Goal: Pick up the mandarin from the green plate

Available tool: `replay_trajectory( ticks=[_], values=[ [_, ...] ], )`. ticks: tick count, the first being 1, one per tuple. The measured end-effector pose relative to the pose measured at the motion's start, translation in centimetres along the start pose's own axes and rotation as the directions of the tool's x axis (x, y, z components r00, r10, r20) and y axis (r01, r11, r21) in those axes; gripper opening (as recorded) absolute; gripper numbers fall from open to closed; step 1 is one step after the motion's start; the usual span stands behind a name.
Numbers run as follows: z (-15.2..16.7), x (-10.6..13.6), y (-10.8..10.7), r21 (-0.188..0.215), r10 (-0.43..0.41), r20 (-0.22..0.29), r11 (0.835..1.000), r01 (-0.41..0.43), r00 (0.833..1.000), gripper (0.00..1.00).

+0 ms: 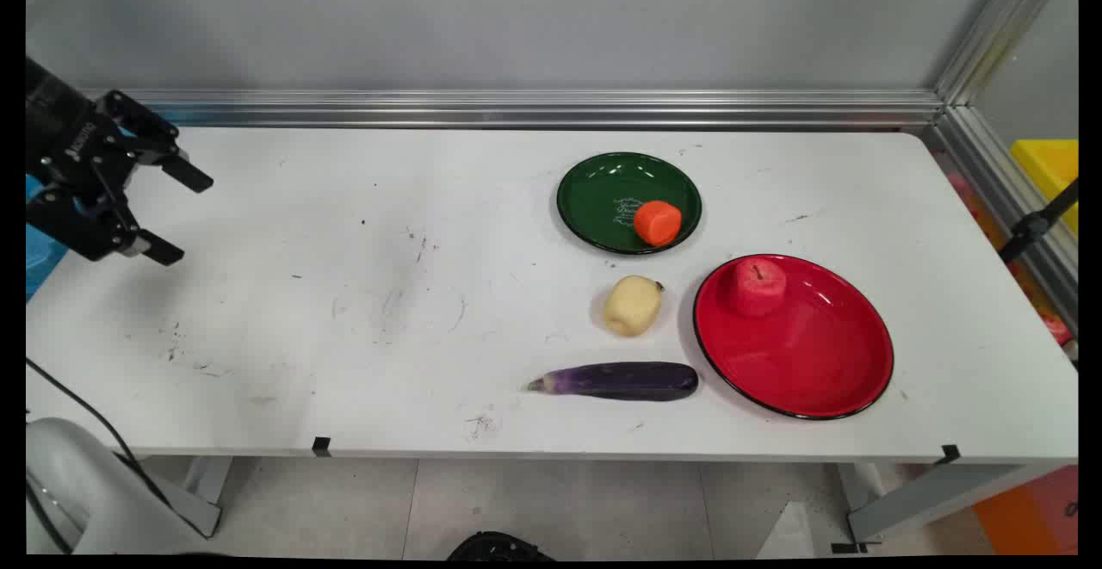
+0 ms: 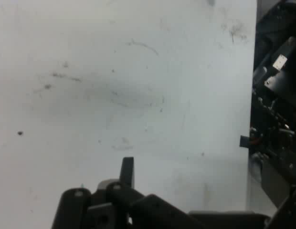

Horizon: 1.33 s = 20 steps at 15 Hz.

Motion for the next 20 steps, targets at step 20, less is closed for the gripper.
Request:
replay_trajectory(
  ticks=[20],
  values=[
    [8.8,13.8,-6.7,0.111,-0.165,-0.239,0.974,0.195,0.957,1.0]
  ],
)
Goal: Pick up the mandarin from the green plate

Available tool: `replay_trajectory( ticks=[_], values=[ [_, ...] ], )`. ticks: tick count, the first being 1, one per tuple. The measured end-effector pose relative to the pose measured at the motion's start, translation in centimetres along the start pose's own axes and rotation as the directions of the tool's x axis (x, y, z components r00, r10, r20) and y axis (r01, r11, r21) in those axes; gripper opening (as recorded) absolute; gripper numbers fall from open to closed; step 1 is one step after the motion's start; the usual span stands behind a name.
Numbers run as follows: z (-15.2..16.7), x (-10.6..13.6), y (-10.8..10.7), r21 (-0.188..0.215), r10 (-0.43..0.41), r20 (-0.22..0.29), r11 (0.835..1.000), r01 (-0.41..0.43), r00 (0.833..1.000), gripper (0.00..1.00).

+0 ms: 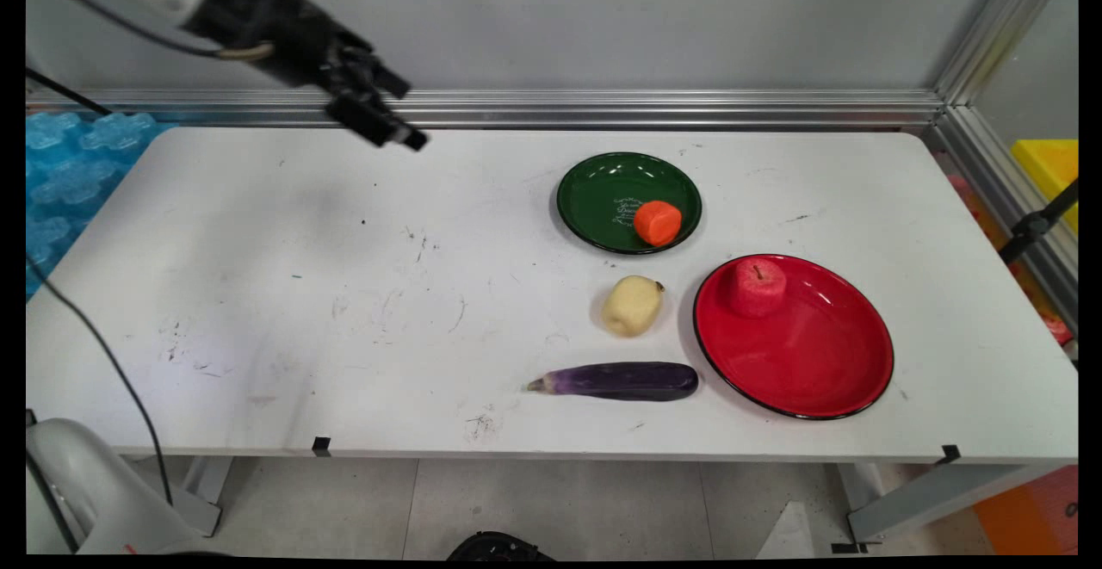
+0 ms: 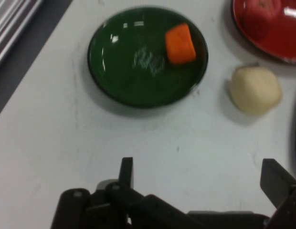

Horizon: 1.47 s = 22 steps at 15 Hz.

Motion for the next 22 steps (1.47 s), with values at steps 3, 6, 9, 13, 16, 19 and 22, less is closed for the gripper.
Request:
replay_trajectory(
  ticks=[3,6,9,13,16,19,22],
  values=[
    [3.8,3.0,0.0,-0.004,-0.023,-0.019,1.0,0.023,1.0,1.0],
    [7.2,5.3,0.1,-0.013,-0.038,-0.028,0.999,0.038,0.999,1.0],
    [10.2,7.2,0.0,-0.021,-0.049,-0.032,0.999,0.049,0.998,1.0],
    [15.0,9.7,0.0,-0.033,-0.059,-0.022,0.998,0.058,0.998,1.0],
    [19.4,11.4,0.0,-0.042,-0.069,-0.007,0.997,0.069,0.998,1.0],
    [23.0,12.4,-0.1,-0.045,-0.077,0.018,0.996,0.078,0.997,1.0],
    [26.9,12.9,-0.2,-0.054,-0.083,0.054,0.995,0.086,0.995,1.0]
  ],
)
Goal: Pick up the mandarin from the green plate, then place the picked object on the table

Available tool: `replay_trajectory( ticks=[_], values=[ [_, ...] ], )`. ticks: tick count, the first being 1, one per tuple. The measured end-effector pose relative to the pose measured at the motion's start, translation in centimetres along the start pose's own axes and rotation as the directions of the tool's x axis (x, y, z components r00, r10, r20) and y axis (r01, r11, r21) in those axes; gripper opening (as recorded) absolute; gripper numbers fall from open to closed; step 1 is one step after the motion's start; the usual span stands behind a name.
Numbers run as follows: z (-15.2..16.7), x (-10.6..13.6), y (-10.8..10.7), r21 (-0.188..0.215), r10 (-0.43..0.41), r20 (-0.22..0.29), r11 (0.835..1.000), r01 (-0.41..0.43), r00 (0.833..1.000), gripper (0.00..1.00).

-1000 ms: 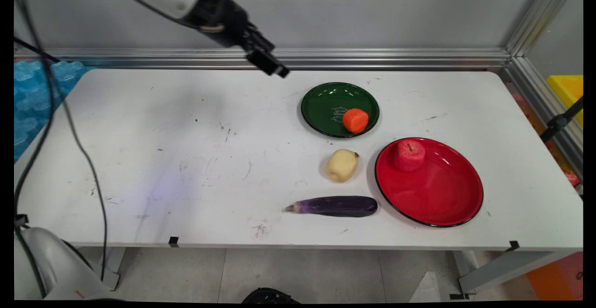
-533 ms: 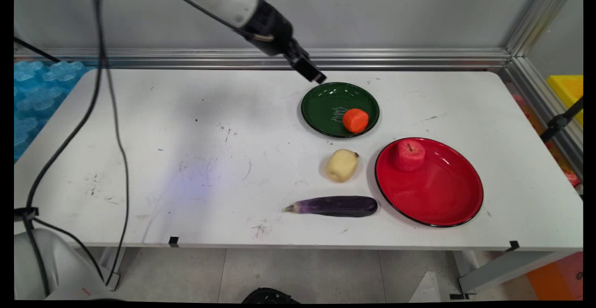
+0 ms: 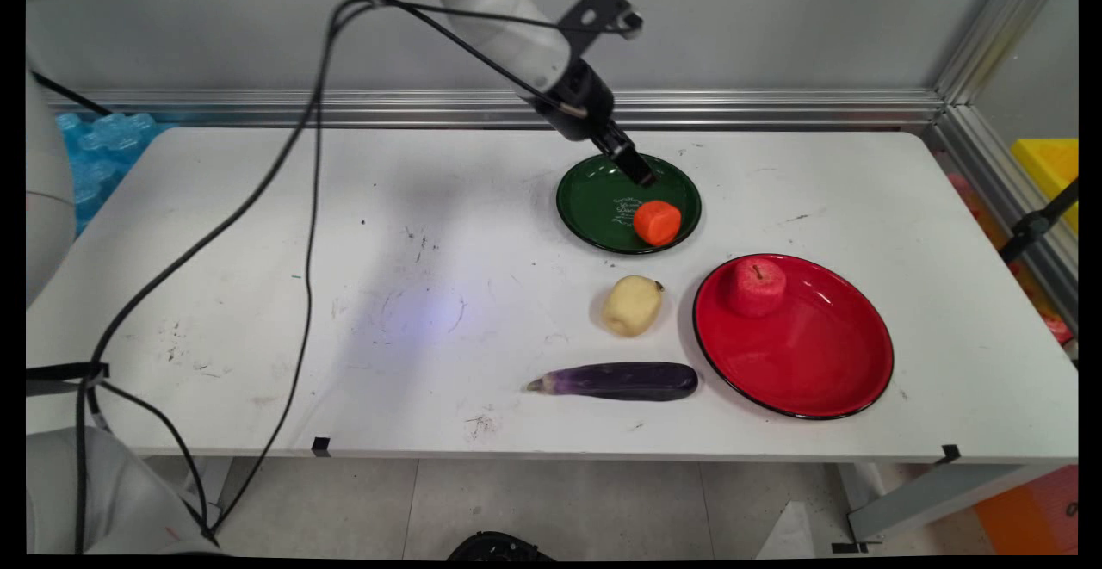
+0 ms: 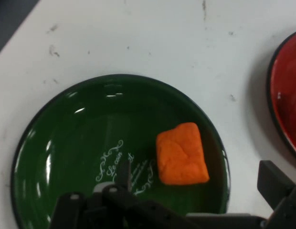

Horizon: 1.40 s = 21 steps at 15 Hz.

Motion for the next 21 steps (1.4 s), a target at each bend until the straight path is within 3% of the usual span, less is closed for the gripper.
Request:
replay_trajectory(
  ticks=[5,12,13,21],
  values=[
    [4.9,0.5,-0.4,-0.023,0.007,0.06,1.0,-0.005,0.998,1.0],
    [9.2,0.9,-1.1,-0.046,0.022,0.109,0.999,-0.017,0.994,1.0],
    [9.7,1.0,-1.1,-0.05,0.025,0.112,0.999,-0.02,0.993,0.0],
    [9.8,2.5,-1.2,-0.073,0.08,0.095,0.995,-0.073,0.992,0.0]
  ],
)
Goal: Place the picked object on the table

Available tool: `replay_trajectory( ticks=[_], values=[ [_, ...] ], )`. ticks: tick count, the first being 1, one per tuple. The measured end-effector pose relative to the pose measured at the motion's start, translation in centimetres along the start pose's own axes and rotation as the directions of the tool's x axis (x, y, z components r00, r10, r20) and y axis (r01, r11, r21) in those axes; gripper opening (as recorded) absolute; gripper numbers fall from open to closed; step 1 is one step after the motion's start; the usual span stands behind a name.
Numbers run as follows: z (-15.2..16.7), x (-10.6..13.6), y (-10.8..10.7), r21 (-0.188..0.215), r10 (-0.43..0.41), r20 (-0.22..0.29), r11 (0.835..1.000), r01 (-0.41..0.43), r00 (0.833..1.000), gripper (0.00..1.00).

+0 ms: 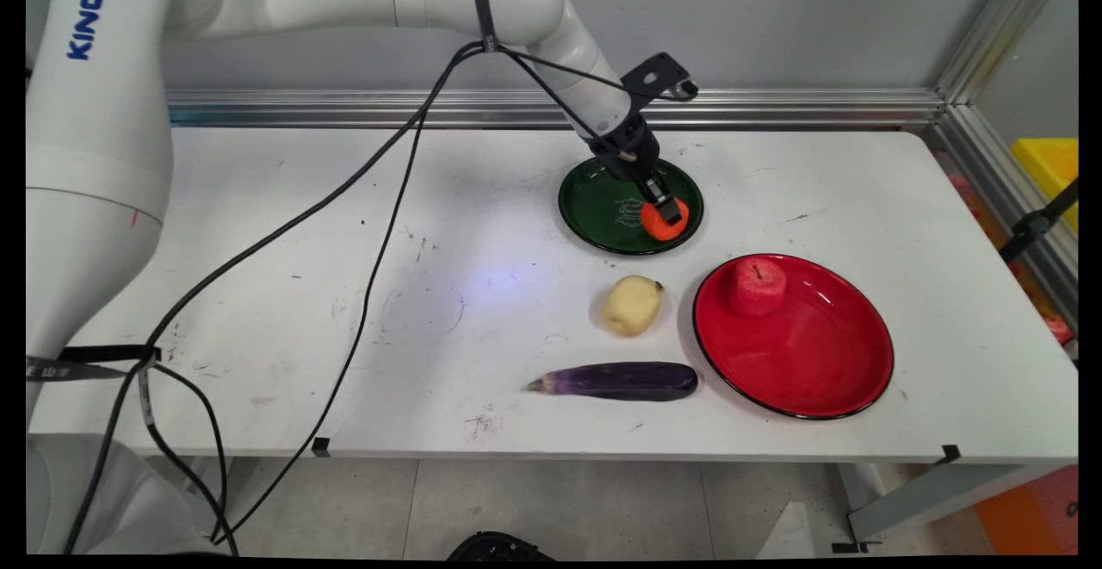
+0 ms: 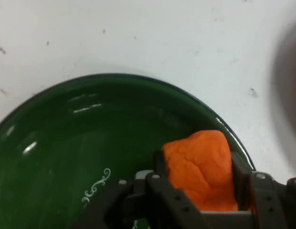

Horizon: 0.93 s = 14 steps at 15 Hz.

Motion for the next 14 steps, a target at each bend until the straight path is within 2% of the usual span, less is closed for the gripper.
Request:
replay_trajectory(
  ticks=[3,8,14],
  values=[
    [-2.2,0.5,0.0,0.008,0.038,-0.017,0.999,-0.038,0.999,0.0],
    [-8.0,0.4,0.9,0.031,0.111,-0.038,0.993,-0.11,0.993,0.0],
    [-16.0,-3.0,3.7,0.029,0.229,-0.014,0.973,-0.229,0.973,0.0]
  ],
)
